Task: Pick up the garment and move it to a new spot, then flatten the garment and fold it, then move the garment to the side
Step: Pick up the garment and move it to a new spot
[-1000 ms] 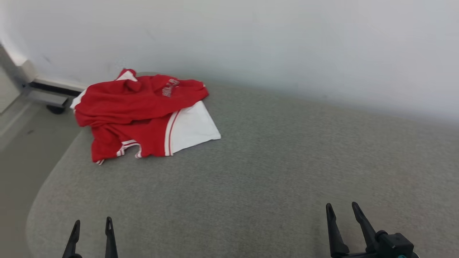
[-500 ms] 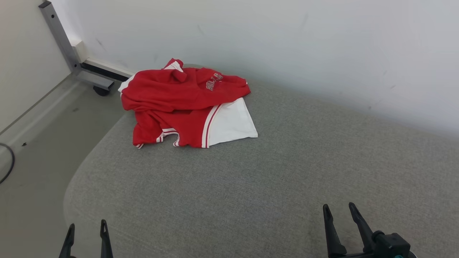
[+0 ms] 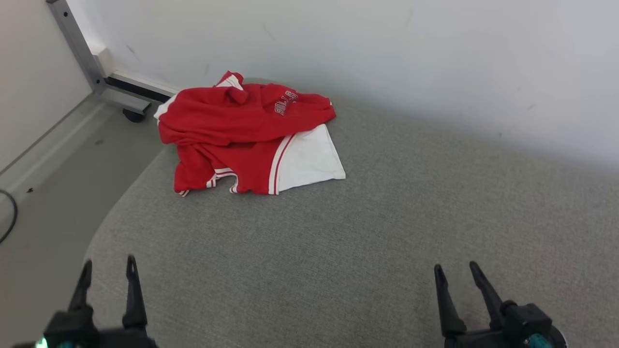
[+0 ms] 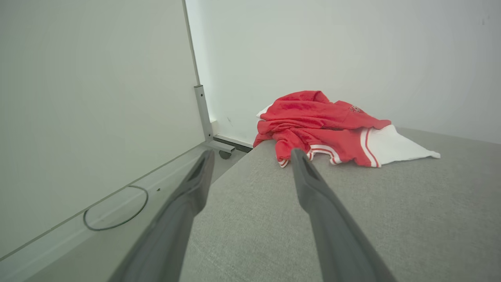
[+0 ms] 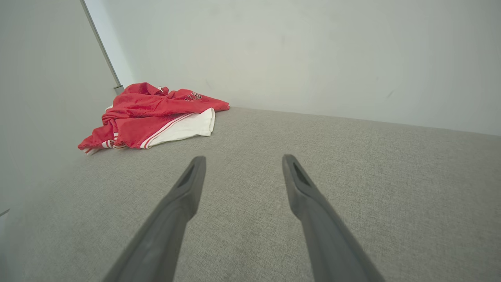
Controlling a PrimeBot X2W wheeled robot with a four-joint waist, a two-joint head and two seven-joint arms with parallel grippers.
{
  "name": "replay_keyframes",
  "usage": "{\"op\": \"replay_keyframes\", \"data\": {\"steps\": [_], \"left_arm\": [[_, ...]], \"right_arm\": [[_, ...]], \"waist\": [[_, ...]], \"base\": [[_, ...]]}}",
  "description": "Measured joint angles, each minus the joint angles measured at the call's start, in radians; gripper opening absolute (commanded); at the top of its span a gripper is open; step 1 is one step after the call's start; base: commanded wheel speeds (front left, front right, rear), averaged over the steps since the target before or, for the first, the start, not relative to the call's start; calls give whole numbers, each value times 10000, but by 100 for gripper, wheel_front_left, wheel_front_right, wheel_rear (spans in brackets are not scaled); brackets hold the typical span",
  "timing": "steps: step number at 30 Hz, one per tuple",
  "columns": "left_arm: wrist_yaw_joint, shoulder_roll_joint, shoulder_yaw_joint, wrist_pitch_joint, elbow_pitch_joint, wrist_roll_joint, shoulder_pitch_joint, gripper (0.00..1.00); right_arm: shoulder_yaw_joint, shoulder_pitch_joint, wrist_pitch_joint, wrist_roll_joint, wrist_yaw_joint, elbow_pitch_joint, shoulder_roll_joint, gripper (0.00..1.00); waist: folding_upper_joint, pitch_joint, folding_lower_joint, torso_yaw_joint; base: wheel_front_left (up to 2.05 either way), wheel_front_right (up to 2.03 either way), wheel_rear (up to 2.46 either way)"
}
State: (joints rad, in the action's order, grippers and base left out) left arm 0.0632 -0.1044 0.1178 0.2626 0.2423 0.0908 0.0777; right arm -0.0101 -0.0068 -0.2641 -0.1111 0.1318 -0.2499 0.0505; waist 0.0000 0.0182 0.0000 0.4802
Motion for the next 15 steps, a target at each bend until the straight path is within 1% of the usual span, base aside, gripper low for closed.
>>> {"op": "replay_keyframes", "data": {"steps": [7, 10, 15], "left_arm": [[337, -708, -71, -148, 644, 328, 2376, 100], [353, -832, 29, -182, 836, 573, 3042, 100], [512, -1524, -59, -583, 1308, 826, 4574, 100]], "right_arm": [[-253, -472, 2, 431, 0, 245, 29, 100], [-293, -635, 0, 443, 0, 362, 102, 100], [-644, -1009, -2, 384, 0, 828, 334, 100]], "waist": [[0, 550, 2, -460], [0, 743, 2, -647], [1, 1343, 3, -1174]], "base": [[0, 0, 0], [0, 0, 0], [0, 0, 0]]}}
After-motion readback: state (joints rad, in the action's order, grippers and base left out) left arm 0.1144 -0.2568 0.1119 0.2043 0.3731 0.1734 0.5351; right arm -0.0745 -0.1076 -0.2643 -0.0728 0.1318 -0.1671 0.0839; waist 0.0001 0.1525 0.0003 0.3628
